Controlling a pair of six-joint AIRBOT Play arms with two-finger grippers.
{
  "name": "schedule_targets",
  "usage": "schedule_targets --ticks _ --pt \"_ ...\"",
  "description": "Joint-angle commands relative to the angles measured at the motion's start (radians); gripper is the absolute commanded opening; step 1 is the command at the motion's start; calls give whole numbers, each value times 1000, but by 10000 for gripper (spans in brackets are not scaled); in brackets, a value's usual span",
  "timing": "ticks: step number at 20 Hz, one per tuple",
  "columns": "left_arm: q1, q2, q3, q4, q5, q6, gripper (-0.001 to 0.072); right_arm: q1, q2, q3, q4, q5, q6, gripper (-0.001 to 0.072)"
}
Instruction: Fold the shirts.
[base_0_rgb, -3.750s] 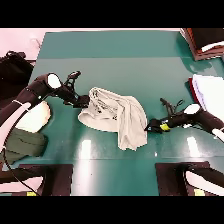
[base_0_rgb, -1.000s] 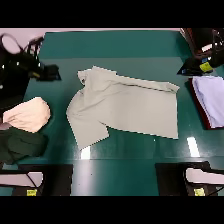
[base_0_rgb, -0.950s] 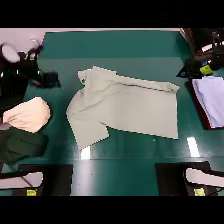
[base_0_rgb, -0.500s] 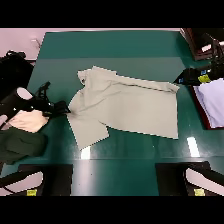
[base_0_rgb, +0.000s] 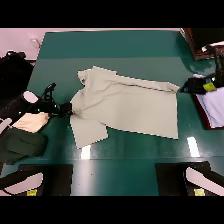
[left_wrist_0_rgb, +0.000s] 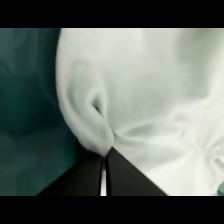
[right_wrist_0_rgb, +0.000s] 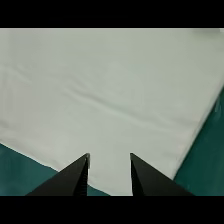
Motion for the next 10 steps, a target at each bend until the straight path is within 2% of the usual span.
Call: schedule_targets --ticks 1,2,3,6,10 --pt "-3 49 38 3 -16 19 25 -182 57 -236 -88 24 -2 410" --pt "-3 67 41 6 -18 19 25 -256 70 -337 -87 8 -2 542" --pt "-3 81 42 7 -24 19 24 -320 73 -424 -79 0 -2 540" --pt "-6 89 42 9 -43 26 25 -440 40 -644 37 -39 -62 427" --pt "-6 89 42 12 -47 25 25 -399 -36 -745 195 -162 -97 426"
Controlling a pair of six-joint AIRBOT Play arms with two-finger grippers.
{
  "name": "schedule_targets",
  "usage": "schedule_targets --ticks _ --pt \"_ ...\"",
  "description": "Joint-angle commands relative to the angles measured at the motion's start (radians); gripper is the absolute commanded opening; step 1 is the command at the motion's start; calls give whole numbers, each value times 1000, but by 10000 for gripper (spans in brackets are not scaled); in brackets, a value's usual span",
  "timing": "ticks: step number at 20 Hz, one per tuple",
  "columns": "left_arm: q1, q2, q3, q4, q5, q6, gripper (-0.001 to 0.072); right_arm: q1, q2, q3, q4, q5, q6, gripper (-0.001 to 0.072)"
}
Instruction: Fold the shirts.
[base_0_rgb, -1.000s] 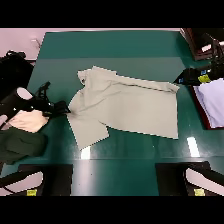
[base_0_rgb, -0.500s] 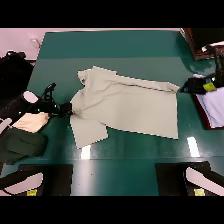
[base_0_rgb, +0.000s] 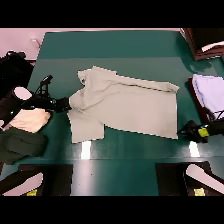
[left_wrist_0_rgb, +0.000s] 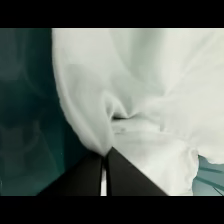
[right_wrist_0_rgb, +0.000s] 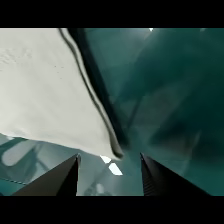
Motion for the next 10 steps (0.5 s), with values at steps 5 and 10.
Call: schedule_targets --ticks 5,10 --pt "0 11 2 3 -35 3 25 171 -45 -42 164 -178 -34 52" --pt "0 240 84 42 -71 -35 24 288 156 198 164 -127 -27 17"
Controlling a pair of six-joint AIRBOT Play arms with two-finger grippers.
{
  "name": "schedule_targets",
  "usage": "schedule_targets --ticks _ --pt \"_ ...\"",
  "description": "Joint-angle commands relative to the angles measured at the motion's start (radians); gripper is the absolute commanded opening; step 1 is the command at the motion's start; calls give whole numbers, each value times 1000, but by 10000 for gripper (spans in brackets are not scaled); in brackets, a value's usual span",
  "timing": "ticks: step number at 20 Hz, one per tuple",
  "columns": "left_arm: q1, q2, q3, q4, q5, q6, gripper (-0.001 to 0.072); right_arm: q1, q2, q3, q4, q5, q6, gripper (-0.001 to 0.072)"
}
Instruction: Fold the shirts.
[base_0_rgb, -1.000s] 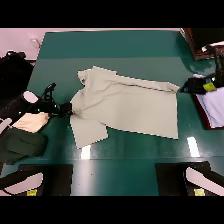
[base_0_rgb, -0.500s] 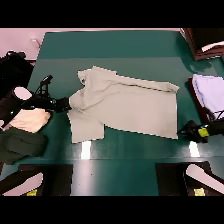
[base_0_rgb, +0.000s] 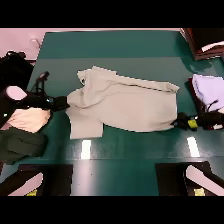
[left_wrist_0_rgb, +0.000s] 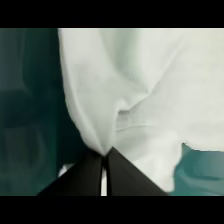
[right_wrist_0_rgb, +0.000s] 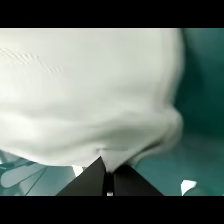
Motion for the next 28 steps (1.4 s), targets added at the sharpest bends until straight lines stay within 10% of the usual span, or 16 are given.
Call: schedule_targets --ticks 1,9,15,22,28 --pt "0 171 110 28 -63 -29 24 73 141 209 16 42 13 17" --pt "0 364 932 82 -122 -105 23 1 330 1012 -19 84 48 17" --pt "0 354 1138 179 -43 -108 22 -103 220 1416 -16 291 111 15" --pt "0 38 1081 227 -402 -103 25 -71 58 1250 -19 330 145 15" --pt "0 -299 789 132 -337 -103 26 210 -230 999 -321 335 148 15"
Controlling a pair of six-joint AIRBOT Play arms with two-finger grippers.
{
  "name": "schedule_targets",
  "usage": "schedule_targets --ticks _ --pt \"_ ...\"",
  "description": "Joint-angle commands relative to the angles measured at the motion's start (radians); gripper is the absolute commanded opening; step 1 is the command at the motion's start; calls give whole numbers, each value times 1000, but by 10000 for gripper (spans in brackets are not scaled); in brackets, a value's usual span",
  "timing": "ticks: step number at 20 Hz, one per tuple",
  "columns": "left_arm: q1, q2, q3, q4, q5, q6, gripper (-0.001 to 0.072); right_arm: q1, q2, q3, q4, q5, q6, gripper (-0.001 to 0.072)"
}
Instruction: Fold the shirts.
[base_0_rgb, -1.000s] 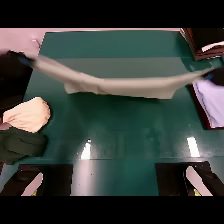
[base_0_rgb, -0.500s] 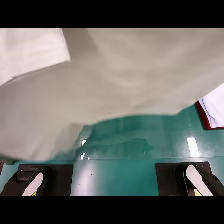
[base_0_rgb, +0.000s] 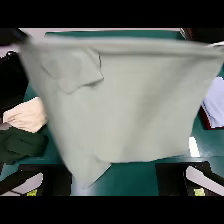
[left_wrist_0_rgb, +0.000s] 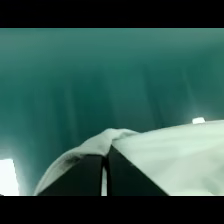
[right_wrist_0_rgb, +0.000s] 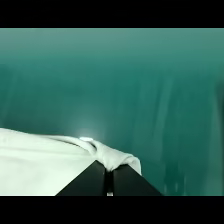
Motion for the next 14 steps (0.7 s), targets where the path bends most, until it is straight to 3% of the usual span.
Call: schedule_targets --ticks 1,5,9,11,14 --pt "1 -209 -148 -50 39 3 26 144 -185 -122 -173 3 5 15" --pt "1 -417 -157 -69 125 35 25 169 -412 -77 -182 -49 43 15" --pt "2 -477 -152 -94 262 62 25 168 -540 86 -183 -69 43 15" --pt "14 -476 -152 -93 256 63 25 168 -563 143 -185 -58 41 15" --pt "54 -476 -154 -85 134 109 25 162 -555 124 -194 -10 39 15"
